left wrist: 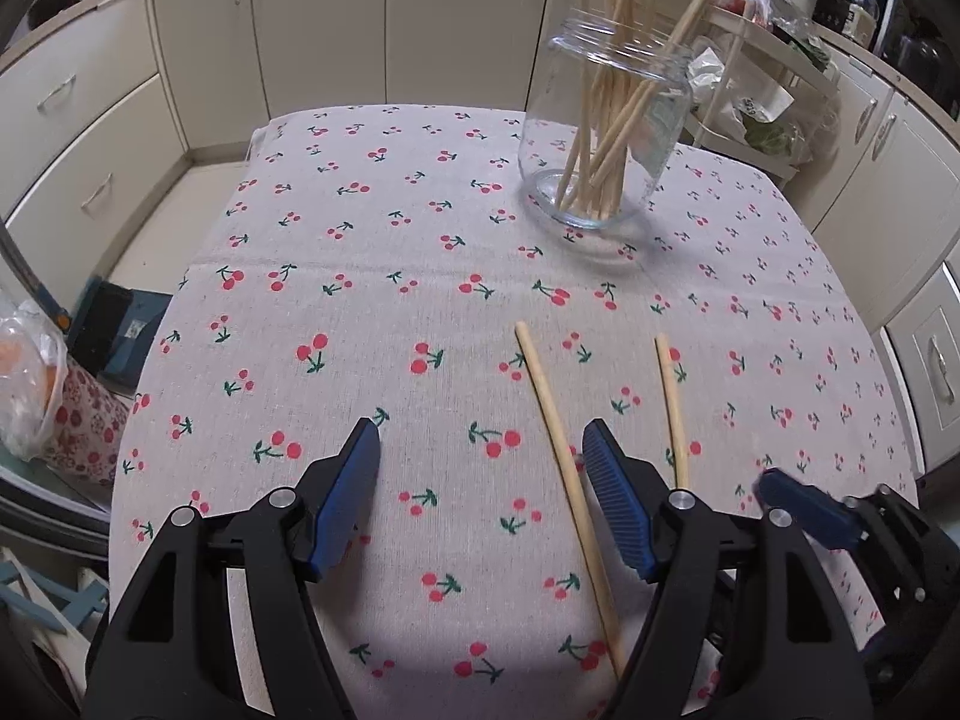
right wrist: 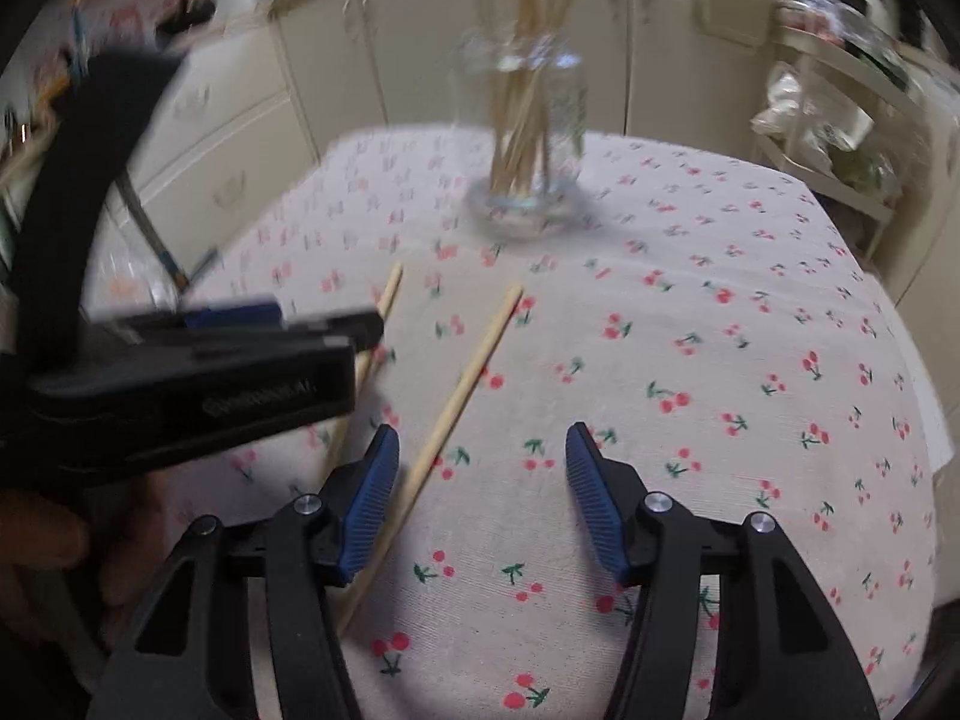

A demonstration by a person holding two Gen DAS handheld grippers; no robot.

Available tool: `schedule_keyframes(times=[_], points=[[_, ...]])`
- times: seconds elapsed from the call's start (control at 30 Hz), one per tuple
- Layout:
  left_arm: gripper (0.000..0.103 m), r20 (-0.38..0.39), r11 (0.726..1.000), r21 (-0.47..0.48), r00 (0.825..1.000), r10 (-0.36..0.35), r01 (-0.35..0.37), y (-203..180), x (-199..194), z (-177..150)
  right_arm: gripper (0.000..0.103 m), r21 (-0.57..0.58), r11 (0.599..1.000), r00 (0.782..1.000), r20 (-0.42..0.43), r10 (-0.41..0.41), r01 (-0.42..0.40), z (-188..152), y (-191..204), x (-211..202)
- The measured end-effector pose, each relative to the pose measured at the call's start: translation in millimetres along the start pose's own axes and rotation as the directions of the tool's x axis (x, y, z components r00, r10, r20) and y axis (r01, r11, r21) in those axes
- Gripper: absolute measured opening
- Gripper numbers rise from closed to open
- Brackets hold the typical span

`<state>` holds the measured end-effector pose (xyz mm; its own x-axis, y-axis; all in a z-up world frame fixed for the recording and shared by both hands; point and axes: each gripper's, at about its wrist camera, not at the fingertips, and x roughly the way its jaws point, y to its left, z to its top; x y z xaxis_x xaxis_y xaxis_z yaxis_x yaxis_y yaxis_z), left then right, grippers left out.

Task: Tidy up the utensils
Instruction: 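Bring both open tools back down to the remaining sticks on the cloth, then grasp a stick with the left tool while the right tool grasps another stick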

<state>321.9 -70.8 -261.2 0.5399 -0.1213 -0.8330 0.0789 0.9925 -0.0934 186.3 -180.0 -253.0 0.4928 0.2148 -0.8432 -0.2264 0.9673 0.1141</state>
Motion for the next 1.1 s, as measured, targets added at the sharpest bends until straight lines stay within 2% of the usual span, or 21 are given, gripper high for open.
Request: schedule_keyframes(times=[0.07, 0.17, 0.2, 0.23, 0.27, 0.33, 0.5, 0.63, 0.67, 0.7, 0.77, 0.8, 0.97, 1.1], points=[[0.067, 0.004, 1.0, 0.028, 1.0, 0.005, -0.005, -3, -1, -4, 0.054, -0.055, 0.998, 0.999, -0.004, -0.04, 0.04, -1, 1, -1], [0.067, 0.007, 0.998, 0.064, 1.0, 0.004, -0.005, -5, -3, -8, 0.053, -0.031, 0.997, 0.997, -0.029, -0.075, 0.074, -2, -19, -5], [0.067, 0.007, 0.998, 0.068, 1.0, 0.0, -0.001, -5, -3, -9, 0.05, -0.004, 0.997, 0.997, -0.038, -0.074, 0.074, -2, -28, -6], [0.067, 0.007, 0.998, 0.069, 1.0, -0.006, 0.006, -4, -4, -9, 0.038, 0.028, 0.998, 0.997, -0.049, -0.062, 0.063, -2, -39, -6], [0.067, 0.006, 0.998, 0.068, 1.0, -0.005, 0.005, -3, -4, -8, 0.032, 0.055, 0.998, 0.998, -0.058, -0.04, 0.044, -2, -45, -6], [0.067, 0.0, 0.998, 0.056, 1.0, -0.007, 0.007, -2, -2, -5, 0.025, 0.099, 0.995, 0.998, -0.067, -0.005, 0.012, 4, -59, -5], [0.067, -0.027, 1.0, 0.014, 1.0, -0.005, 0.006, -5, 7, 12, 0.024, 0.099, 0.995, 0.997, -0.078, 0.011, -0.003, 23, -63, 4], [0.065, -0.038, 0.999, 0.009, 0.999, 0.033, -0.033, -16, 16, 21, 0.024, 0.108, 0.994, 0.996, -0.085, 0.013, -0.004, 35, -68, 16], [0.056, -0.032, 0.999, 0.011, 0.998, 0.049, -0.048, -19, 18, 23, 0.024, 0.11, 0.994, 0.996, -0.085, 0.016, -0.007, 36, -69, 17], [0.035, -0.026, 0.998, 0.016, 0.998, 0.064, -0.064, -21, 18, 24, 0.016, 0.109, 0.994, 0.996, -0.084, 0.02, -0.01, 38, -70, 18], [0.016, -0.035, 0.999, 0.038, 0.999, 0.038, -0.037, -25, 20, 28, 0.009, 0.086, 0.996, 0.995, -0.093, 0.043, -0.035, 38, -69, 19], [0.01, -0.045, 0.999, 0.043, 0.999, 0.017, -0.015, -25, 20, 29, 0.008, 0.073, 0.996, 0.993, -0.101, 0.061, -0.053, 37, -69, 18], [0.01, -0.086, 0.996, 0.085, 0.996, -0.019, 0.027, -24, 18, 30, 0.008, 0.107, 0.991, 0.988, -0.125, 0.092, -0.079, 39, -81, 17], [0.011, -0.117, 0.996, 0.082, 0.993, -0.016, 0.026, -23, 20, 35, 0.014, 0.074, 0.995, 0.988, -0.132, 0.079, -0.07, 43, -75, 22]])
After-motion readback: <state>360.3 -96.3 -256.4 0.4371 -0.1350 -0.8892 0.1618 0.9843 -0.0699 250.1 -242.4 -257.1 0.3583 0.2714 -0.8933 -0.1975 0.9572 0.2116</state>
